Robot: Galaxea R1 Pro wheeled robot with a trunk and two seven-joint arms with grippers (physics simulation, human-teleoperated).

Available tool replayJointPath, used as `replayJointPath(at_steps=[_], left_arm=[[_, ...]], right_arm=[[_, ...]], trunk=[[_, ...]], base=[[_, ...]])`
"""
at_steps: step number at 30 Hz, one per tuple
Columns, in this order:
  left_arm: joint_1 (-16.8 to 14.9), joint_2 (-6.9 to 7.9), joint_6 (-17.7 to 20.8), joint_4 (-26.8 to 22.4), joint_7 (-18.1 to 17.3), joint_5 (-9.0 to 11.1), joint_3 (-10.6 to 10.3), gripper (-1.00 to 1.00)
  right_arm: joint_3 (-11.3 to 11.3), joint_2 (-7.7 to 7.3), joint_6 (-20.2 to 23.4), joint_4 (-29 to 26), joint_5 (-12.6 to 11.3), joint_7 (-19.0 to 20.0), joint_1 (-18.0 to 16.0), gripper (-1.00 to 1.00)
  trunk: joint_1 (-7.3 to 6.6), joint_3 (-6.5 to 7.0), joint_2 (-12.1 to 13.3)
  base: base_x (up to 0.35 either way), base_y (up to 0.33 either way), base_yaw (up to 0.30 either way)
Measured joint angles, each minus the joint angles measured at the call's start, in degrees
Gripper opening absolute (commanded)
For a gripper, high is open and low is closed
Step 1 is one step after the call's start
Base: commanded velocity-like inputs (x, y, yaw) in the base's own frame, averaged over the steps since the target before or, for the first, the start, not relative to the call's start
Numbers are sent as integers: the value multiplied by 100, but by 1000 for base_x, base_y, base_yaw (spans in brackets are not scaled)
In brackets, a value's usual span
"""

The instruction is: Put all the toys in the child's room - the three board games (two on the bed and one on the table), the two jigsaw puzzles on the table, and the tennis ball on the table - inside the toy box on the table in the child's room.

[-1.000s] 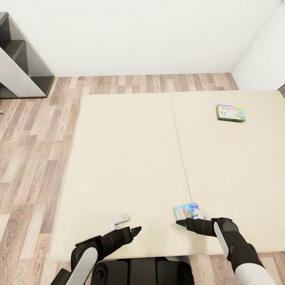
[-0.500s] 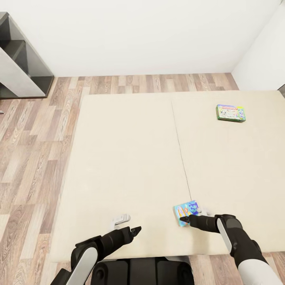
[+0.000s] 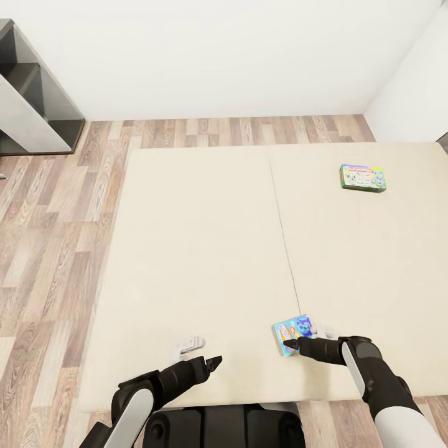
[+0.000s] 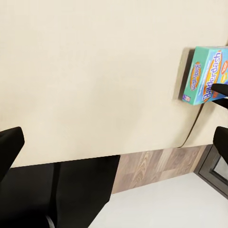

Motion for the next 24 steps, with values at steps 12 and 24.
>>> replayJointPath(at_steps=[12,24], left_arm=[[0,0,0,0,3,0,0,100],[0,0,0,0,2,9,0,100]], right_arm=[[-73,-16,3,1,1,-13,-10,100],[-366,-116,22,109,9,-25,-248,100]], trunk=[[0,0,0],[0,0,0]], base=[[0,0,0],[0,0,0]])
